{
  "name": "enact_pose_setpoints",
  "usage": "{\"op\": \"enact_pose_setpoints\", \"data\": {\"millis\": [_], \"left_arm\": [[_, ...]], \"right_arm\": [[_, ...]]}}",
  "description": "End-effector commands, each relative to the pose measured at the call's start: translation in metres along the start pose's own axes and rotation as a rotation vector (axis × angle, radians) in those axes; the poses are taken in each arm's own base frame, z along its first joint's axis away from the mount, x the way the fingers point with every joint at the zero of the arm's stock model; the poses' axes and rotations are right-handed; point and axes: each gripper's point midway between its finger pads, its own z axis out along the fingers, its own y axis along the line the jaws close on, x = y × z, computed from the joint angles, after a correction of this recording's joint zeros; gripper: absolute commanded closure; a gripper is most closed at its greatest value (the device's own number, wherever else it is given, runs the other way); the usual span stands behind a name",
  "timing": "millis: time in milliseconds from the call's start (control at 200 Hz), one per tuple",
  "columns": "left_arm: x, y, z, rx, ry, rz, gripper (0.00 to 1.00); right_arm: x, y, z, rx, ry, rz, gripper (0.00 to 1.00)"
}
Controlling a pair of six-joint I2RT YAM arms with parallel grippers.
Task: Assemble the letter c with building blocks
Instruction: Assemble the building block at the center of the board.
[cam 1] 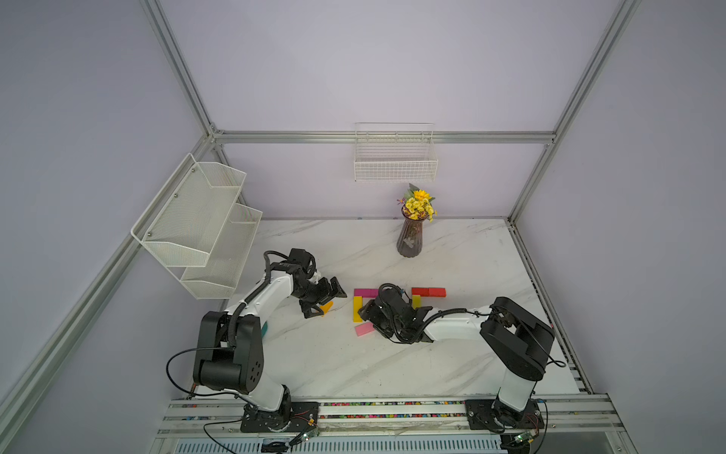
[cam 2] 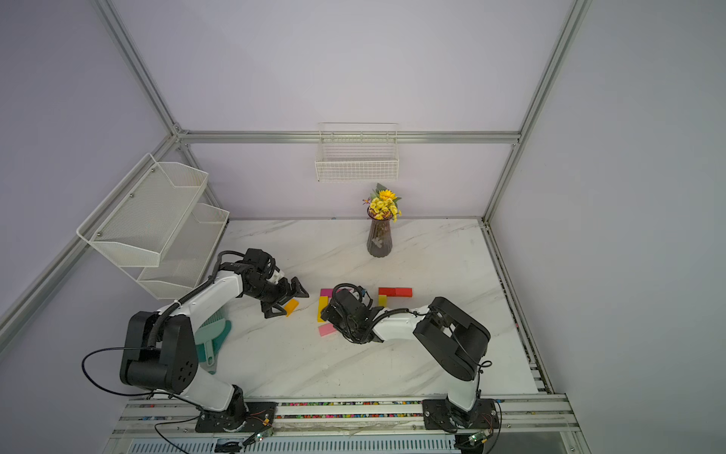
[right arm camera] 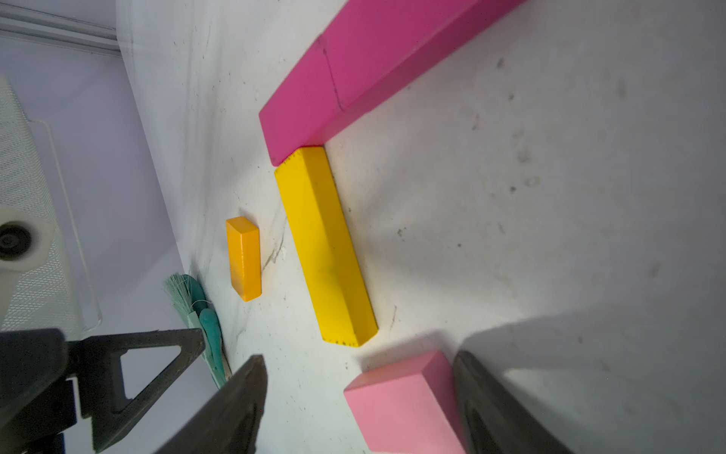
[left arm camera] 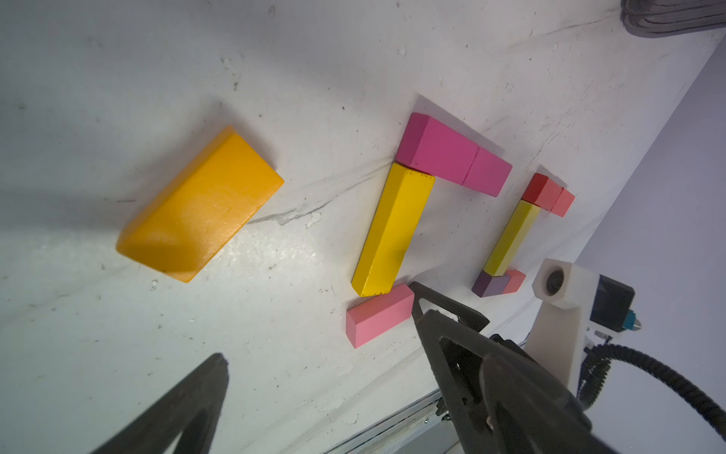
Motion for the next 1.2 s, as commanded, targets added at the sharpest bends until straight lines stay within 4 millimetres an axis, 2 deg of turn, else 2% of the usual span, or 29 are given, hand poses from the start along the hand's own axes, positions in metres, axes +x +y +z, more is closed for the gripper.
{"op": "enact_pose_setpoints", "data": {"millis": [0,100,290,430,535,660,885,1200], "left_arm": [[-0.009,-0.010,-0.007,0.030,-0.021,0.025,0.00],[-0.010,-0.011,-0.007,0.031,-0.019,0.027,0.00],[-0.011,-0.012,-0.007,0.034,-0.016,0.028,0.00],[-0.012,-0.013,-0.006,0.037,-0.018,0.029,0.00],[-0.013,-0.013,-0.005,0.037,-0.015,0.029,0.00],[-0.014,-0.014,-0.005,0.037,-0.015,0.032,0.00],[-0.016,-0.015,-0.005,0.035,-0.013,0.033,0.00],[-0.017,-0.012,-0.004,0.030,-0.012,0.028,0.00]], "right_arm": [[0.002,-0.014,0.005,0.048,0.007,0.011,0.23],[0.002,-0.016,-0.001,0.052,0.003,0.008,0.23],[0.002,-0.033,-0.016,0.086,-0.003,0.008,0.23],[0.010,-0.040,-0.024,0.108,0.012,0.000,0.23],[0.022,-0.037,-0.026,0.102,0.031,-0.015,0.23],[0.036,-0.032,-0.020,0.082,0.052,-0.016,0.23],[0.058,-0.018,0.003,0.046,0.092,-0.010,0.23],[0.060,-0.009,0.019,0.033,0.092,-0.007,0.24]]}}
